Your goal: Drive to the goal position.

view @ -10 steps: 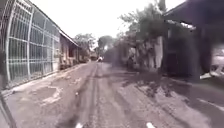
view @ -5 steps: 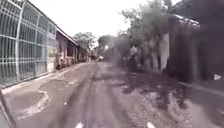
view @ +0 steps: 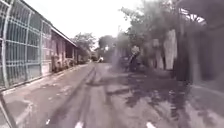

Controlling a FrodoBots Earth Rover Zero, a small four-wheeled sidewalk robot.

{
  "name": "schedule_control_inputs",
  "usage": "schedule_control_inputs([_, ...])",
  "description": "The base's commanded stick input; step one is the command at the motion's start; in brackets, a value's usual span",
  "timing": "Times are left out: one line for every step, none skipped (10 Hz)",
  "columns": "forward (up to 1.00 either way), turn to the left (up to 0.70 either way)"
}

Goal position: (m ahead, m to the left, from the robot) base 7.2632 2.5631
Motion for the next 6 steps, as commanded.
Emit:
schedule_control_inputs([1.00, 0.00])
schedule_control_inputs([1.00, 0.00])
schedule_control_inputs([1.00, 0.00])
schedule_control_inputs([1.00, 0.00])
schedule_control_inputs([1.00, 0.00])
schedule_control_inputs([1.00, 0.00])
